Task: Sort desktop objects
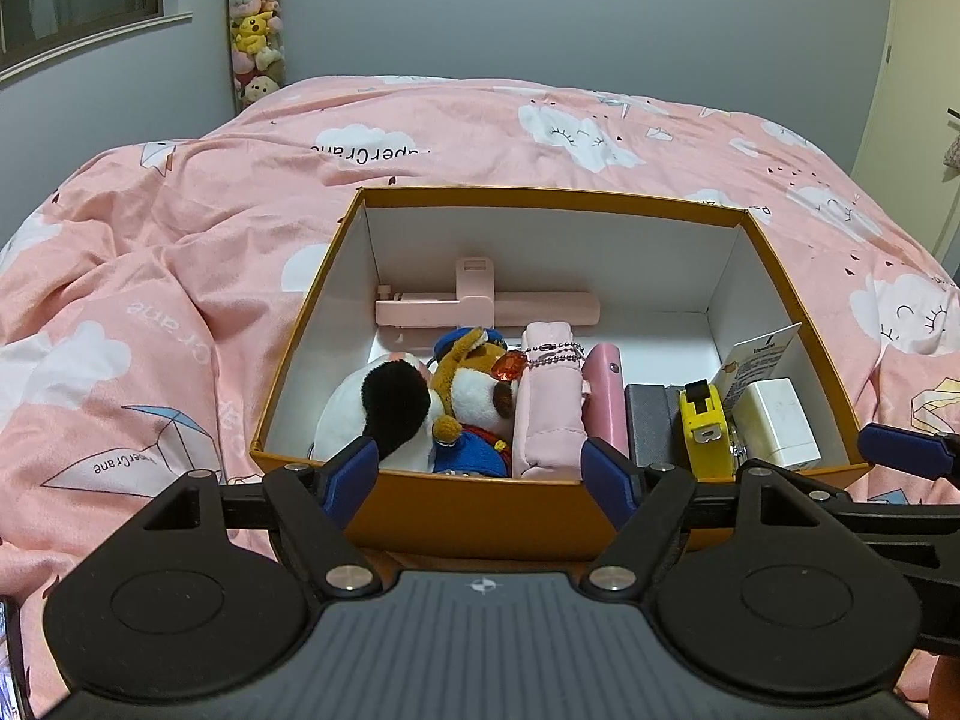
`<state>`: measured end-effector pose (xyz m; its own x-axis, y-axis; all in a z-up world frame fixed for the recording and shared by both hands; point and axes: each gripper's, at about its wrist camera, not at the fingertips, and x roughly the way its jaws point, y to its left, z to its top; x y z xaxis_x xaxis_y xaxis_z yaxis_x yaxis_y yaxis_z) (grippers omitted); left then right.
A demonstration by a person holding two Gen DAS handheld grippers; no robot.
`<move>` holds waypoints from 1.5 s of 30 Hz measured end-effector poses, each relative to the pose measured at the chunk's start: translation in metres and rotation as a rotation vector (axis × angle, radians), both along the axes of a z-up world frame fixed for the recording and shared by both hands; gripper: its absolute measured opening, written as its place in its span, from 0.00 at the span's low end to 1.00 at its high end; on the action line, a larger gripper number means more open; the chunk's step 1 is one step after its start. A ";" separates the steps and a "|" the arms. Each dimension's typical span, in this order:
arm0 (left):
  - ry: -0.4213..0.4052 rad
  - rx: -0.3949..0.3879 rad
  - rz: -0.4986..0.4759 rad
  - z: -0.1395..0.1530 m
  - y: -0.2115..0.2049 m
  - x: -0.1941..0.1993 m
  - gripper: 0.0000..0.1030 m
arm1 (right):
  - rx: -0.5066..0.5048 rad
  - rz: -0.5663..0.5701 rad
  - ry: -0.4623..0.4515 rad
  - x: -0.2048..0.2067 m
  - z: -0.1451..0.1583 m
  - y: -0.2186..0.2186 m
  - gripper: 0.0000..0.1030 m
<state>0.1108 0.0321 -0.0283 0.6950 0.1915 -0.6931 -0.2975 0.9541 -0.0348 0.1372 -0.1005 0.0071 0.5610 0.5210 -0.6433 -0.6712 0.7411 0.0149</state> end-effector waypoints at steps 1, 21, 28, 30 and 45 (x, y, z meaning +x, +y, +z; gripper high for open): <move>0.000 0.000 0.001 0.000 0.000 0.000 0.85 | -0.001 0.000 0.000 0.000 0.000 0.000 0.82; 0.001 -0.002 0.015 -0.001 0.001 0.001 0.86 | -0.007 0.000 -0.001 -0.001 -0.001 0.001 0.82; 0.002 -0.003 0.021 -0.001 0.001 0.000 0.86 | -0.007 -0.002 -0.001 -0.001 -0.001 0.001 0.82; 0.002 -0.003 0.022 -0.001 0.001 0.000 0.86 | -0.007 -0.002 -0.001 -0.001 -0.001 0.001 0.82; 0.001 -0.004 0.027 -0.001 0.002 0.000 0.86 | -0.011 -0.002 -0.003 -0.002 -0.002 0.002 0.83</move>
<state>0.1112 0.0341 -0.0295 0.6887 0.2073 -0.6948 -0.3230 0.9456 -0.0381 0.1356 -0.0984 0.0053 0.5635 0.5132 -0.6474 -0.6701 0.7423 0.0052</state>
